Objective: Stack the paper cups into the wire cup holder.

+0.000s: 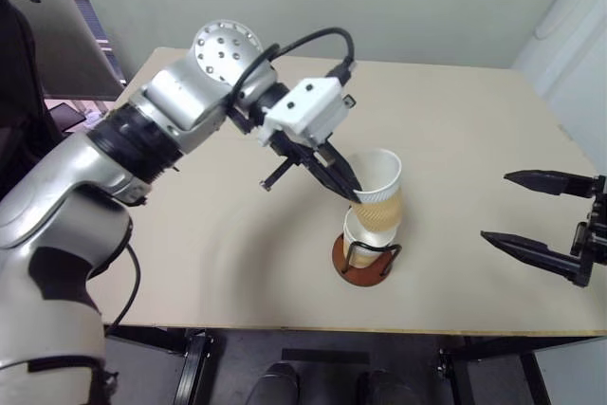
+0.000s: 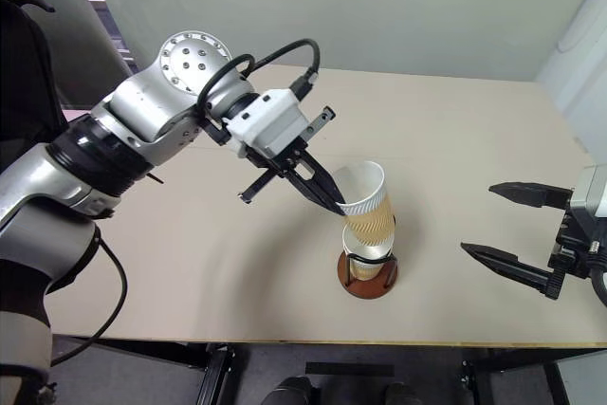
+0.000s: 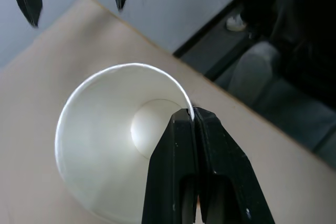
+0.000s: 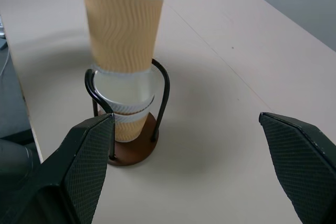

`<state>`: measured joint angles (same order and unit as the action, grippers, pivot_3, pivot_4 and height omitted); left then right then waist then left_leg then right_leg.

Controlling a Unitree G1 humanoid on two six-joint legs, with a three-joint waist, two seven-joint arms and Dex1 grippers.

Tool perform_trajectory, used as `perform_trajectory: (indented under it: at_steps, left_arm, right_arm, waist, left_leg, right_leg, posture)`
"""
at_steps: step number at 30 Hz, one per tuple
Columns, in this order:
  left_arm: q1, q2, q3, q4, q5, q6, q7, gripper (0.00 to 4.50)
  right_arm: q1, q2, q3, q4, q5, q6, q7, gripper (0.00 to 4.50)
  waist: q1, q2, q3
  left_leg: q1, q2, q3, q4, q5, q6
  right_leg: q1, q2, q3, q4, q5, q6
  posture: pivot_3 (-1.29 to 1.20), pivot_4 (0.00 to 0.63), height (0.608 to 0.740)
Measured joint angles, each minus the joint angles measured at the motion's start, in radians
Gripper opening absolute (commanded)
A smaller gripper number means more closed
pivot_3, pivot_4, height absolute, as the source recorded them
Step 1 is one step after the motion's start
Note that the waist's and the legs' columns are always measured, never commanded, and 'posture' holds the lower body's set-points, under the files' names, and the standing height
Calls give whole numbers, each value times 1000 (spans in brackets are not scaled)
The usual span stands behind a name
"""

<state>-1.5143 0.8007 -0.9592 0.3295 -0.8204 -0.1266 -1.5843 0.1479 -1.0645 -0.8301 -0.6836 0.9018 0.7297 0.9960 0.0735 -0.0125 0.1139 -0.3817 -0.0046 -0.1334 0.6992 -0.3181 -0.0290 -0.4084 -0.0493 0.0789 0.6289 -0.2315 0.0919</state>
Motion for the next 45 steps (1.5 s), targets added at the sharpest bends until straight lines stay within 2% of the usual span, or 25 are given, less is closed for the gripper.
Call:
perform_trajectory:
  at_steps: [5,11,15,18,26,29,31,33,37,40,45]
  left_arm:
    - [-6,-14,-45,12,16,-20,0,55]
    - [-13,26,-107,-14,-3,-61,0,55]
    - [-13,-6,-117,24,21,-99,0,55]
    - [-10,-49,-114,67,45,-108,0,638]
    - [11,-79,-71,86,78,-107,0,3558]
    - [26,-120,18,115,80,-77,-1,4454]
    - [38,-162,126,170,96,-36,-1,4454]
    - [57,-158,216,192,105,18,-1,4454]
    - [215,-2,358,110,60,191,-1,4454]
    - [416,140,505,29,34,345,2,4454]
    - [825,336,810,-44,-32,539,71,4454]
  right_arm:
    - [21,3,-23,-1,0,0,9,4500]
    - [19,4,-22,-14,-1,0,-6,4500]
    - [16,4,-11,-32,-1,0,-26,4500]
    - [16,4,-10,-34,0,1,-35,4500]
    - [18,4,-11,-35,6,12,-34,4500]
    - [12,4,-8,-29,6,12,-32,4500]
    - [-15,-2,24,-14,3,2,-29,4500]
    - [-37,-8,73,13,-8,-13,-19,4500]
    - [-80,-42,211,130,-95,-60,19,4500]
    - [-126,-66,304,253,-162,-102,68,4500]
    - [-93,-76,257,369,-180,-130,198,4500]
  waist:
    - [-1,0,0]
    - [-1,0,0]
    - [0,0,0]
    - [-1,0,0]
    - [-1,0,0]
    - [1,0,0]
    - [-1,0,0]
    - [-5,2,0]
    - [-28,7,-3]
    - [-33,9,-3]
    - [-28,10,-3]
  left_leg:
    - [-2,0,1,-1,-1,0]
    - [-2,0,1,-1,-2,2]
    - [-1,0,1,-1,-2,2]
    - [-1,-1,2,0,-2,2]
    - [-2,-1,2,-1,-3,2]
    - [-2,-1,2,0,-3,2]
    - [-2,-2,3,0,-3,2]
    - [-1,-1,4,0,-3,2]
    - [-1,2,8,-2,-3,1]
    - [-1,2,8,-3,-3,1]
    - [-1,2,6,-9,-2,-1]
  right_leg:
    - [-2,0,2,0,1,1]
    - [-2,0,2,-3,1,1]
    - [-1,0,2,-2,1,1]
    - [-2,-1,3,-2,1,1]
    - [-2,0,3,-2,1,2]
    - [-2,-1,3,-2,1,2]
    - [-2,-1,3,-2,1,2]
    - [-2,-1,3,-2,1,2]
    - [-4,6,3,-1,1,3]
    - [-9,7,3,-1,2,4]
    - [-11,7,5,-2,0,1]
  posture:
    - [0,150,740]
    - [0,150,740]
    - [0,150,740]
    - [0,150,740]
    - [0,150,740]
    - [0,150,740]
    - [0,150,740]
    - [0,150,740]
    - [0,150,740]
    - [0,150,740]
    - [0,150,740]
